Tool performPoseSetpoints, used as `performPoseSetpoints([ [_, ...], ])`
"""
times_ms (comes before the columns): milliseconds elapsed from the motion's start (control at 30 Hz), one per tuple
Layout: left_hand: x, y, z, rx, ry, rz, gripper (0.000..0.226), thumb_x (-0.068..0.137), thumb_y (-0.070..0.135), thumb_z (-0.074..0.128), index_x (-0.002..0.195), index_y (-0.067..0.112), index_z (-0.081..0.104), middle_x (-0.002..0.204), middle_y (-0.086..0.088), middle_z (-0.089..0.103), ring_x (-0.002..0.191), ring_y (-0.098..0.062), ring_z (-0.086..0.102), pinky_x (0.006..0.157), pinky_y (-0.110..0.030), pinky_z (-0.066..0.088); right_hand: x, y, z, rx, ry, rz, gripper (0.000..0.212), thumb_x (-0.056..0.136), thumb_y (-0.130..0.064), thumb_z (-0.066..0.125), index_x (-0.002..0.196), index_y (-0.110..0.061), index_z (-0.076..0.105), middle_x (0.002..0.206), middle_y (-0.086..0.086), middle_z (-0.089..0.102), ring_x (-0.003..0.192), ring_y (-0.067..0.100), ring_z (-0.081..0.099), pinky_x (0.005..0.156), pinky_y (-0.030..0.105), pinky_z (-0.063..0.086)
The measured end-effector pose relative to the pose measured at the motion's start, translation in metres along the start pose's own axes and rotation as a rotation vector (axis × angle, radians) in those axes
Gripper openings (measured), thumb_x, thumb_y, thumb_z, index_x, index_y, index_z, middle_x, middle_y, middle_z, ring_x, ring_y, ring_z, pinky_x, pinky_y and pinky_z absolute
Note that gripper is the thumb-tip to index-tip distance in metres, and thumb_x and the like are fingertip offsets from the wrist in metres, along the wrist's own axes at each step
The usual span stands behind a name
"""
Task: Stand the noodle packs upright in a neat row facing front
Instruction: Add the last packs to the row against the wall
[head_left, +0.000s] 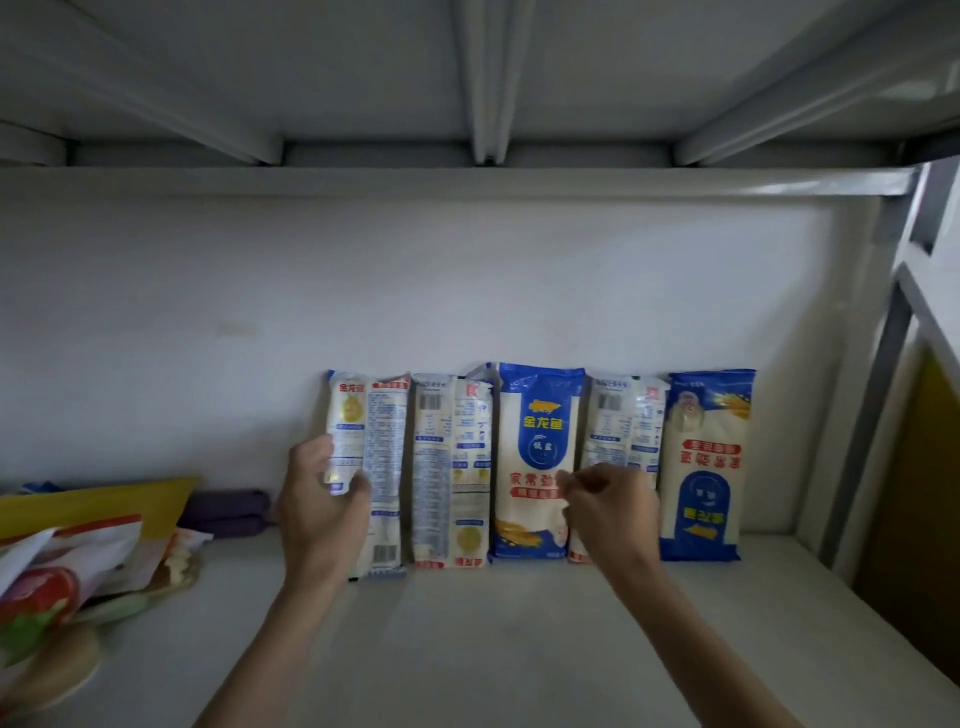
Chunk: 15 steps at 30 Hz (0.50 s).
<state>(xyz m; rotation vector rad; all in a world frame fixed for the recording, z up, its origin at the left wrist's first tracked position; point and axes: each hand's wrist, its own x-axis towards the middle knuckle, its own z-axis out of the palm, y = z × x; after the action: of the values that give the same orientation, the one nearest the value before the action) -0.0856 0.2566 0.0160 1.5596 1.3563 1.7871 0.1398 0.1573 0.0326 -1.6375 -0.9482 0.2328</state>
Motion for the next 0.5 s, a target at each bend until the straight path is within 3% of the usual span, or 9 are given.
performPoseSetpoints([
  [133,-0.033,0.038,0.038,-0.122,-0.324,-0.037,0.047,0.078,0.01,0.079,0.12,0.019,0.06,0.114,0.007,0.064,0.103,-0.01,0.062,0.077,-0.015,0.045,0.025,0.026,-0.044,0.016,0.134,0.057,0.012,0.087,-0.024,0.069,0.086,-0.013,0.07,0.076,0.002,0.069,0.072,0.017,0.068,0.06,0.031,0.056],
  [233,-0.052,0.061,0.069,-0.185,-0.482,-0.112,0.047,0.075,0.021,0.082,0.117,0.025,0.06,0.111,0.01,0.065,0.098,-0.005,0.064,0.069,-0.016,0.048,0.031,0.05,-0.057,0.027,0.178,0.1,0.017,0.086,-0.029,0.069,0.089,-0.013,0.068,0.08,0.002,0.069,0.076,0.02,0.068,0.064,0.037,0.059],
  [300,-0.066,0.071,0.087,-0.233,-0.557,-0.171,0.047,0.075,0.024,0.082,0.117,0.024,0.06,0.11,0.009,0.066,0.096,-0.003,0.065,0.071,-0.02,0.051,0.03,0.061,-0.06,0.056,0.171,0.11,0.017,0.086,-0.027,0.07,0.093,-0.012,0.066,0.083,0.0,0.067,0.081,0.021,0.069,0.071,0.041,0.06],
  [400,-0.087,0.076,0.105,-0.242,-0.614,-0.23,0.043,0.077,0.027,0.08,0.115,0.025,0.061,0.108,0.009,0.068,0.097,-0.004,0.065,0.081,-0.029,0.056,0.028,0.071,-0.063,0.08,0.116,0.084,0.017,0.084,-0.022,0.072,0.096,-0.012,0.064,0.086,-0.003,0.065,0.084,0.019,0.067,0.071,0.035,0.059],
  [500,-0.096,0.076,0.118,-0.233,-0.642,-0.242,0.044,0.078,0.029,0.079,0.118,0.025,0.059,0.11,0.008,0.066,0.097,-0.002,0.063,0.071,-0.021,0.051,0.032,0.08,-0.064,0.101,0.087,0.091,0.02,0.083,-0.02,0.074,0.098,-0.012,0.063,0.093,0.001,0.067,0.088,0.018,0.067,0.073,0.033,0.059],
])
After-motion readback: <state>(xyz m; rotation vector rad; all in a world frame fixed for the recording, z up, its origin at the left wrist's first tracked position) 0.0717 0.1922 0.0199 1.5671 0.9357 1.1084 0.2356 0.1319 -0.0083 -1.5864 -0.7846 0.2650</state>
